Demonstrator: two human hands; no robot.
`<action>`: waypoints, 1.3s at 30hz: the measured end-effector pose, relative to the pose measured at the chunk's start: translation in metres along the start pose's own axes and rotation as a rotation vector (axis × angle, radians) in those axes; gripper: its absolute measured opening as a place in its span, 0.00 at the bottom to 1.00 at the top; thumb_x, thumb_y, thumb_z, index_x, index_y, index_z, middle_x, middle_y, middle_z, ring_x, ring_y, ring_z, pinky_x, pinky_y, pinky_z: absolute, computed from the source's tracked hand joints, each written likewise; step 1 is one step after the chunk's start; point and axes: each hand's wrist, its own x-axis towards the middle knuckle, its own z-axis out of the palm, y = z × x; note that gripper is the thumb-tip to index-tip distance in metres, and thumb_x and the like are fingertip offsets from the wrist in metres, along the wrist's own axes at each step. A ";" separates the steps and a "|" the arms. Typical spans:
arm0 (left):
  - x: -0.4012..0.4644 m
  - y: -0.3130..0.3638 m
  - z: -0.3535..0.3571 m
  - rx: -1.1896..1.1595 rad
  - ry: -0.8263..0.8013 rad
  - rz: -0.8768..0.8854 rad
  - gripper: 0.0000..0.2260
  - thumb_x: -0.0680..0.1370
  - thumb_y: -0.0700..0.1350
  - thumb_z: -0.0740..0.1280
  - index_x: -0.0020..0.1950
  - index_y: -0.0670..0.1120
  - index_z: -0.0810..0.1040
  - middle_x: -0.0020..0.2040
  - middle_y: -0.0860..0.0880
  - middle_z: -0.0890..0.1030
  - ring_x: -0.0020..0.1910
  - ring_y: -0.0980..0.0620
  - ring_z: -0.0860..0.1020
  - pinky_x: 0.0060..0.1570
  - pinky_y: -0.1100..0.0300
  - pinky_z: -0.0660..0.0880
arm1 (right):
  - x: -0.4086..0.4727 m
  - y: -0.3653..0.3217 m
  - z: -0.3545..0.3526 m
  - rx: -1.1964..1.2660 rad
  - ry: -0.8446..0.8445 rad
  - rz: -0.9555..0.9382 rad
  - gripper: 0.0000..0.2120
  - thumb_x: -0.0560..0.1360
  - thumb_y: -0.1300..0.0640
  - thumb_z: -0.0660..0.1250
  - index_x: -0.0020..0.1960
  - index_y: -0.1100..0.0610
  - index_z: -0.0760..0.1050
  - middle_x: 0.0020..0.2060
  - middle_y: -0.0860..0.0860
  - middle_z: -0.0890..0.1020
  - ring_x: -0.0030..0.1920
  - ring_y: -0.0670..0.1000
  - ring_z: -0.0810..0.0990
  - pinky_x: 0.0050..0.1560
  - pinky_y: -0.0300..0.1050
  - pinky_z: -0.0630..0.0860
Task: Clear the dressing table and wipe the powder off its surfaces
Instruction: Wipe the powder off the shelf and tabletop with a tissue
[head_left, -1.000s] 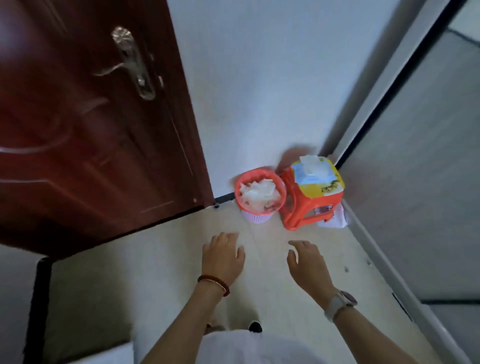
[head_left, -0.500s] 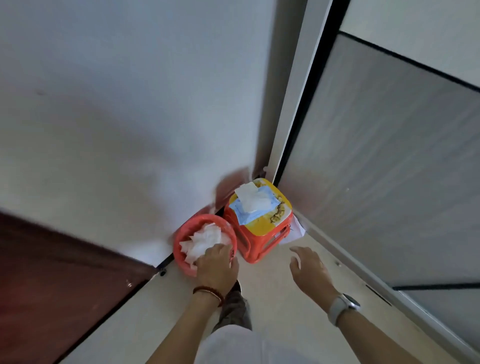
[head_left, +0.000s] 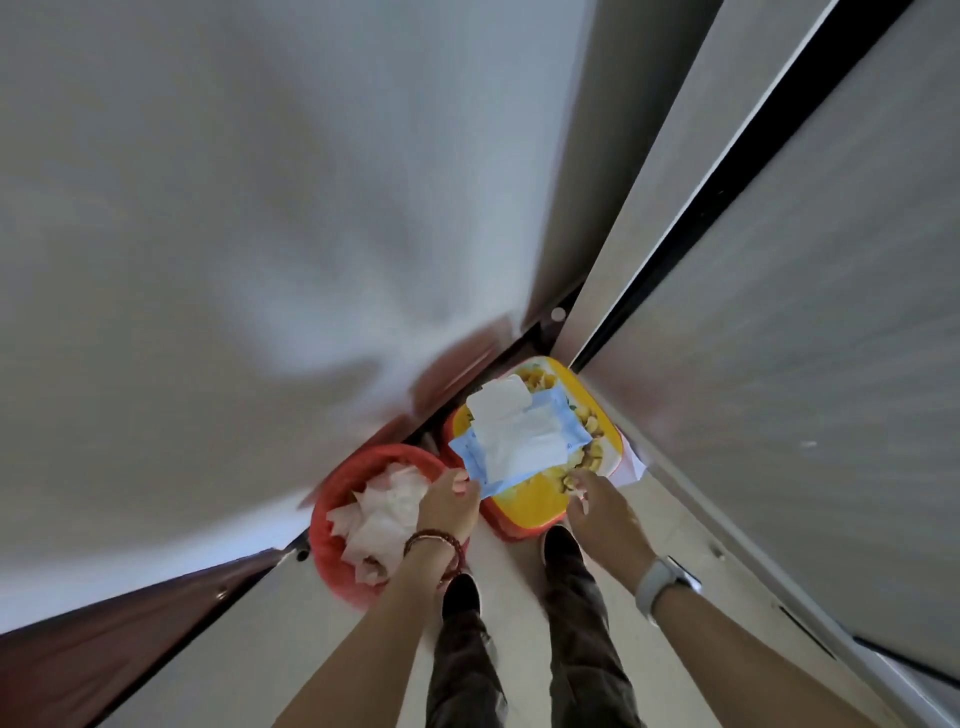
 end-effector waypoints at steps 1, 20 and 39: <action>0.022 0.001 0.009 0.008 -0.003 -0.028 0.12 0.78 0.42 0.58 0.57 0.37 0.74 0.58 0.39 0.78 0.57 0.42 0.75 0.48 0.59 0.67 | 0.015 0.006 0.001 0.008 -0.010 0.004 0.18 0.76 0.62 0.58 0.65 0.59 0.67 0.62 0.57 0.74 0.61 0.55 0.73 0.59 0.44 0.67; -0.007 0.053 0.010 -0.220 0.299 0.505 0.07 0.73 0.43 0.65 0.47 0.41 0.80 0.43 0.59 0.78 0.43 0.63 0.75 0.44 0.79 0.67 | 0.058 -0.031 -0.050 0.021 0.003 -0.572 0.35 0.69 0.71 0.65 0.69 0.48 0.56 0.69 0.53 0.64 0.70 0.53 0.62 0.67 0.49 0.63; -0.326 0.021 -0.164 -0.831 1.072 0.270 0.18 0.77 0.44 0.62 0.28 0.51 0.63 0.23 0.58 0.66 0.23 0.62 0.63 0.26 0.68 0.63 | -0.199 -0.264 -0.053 0.277 -0.724 -0.920 0.15 0.74 0.59 0.66 0.31 0.51 0.67 0.19 0.41 0.70 0.22 0.39 0.65 0.24 0.28 0.61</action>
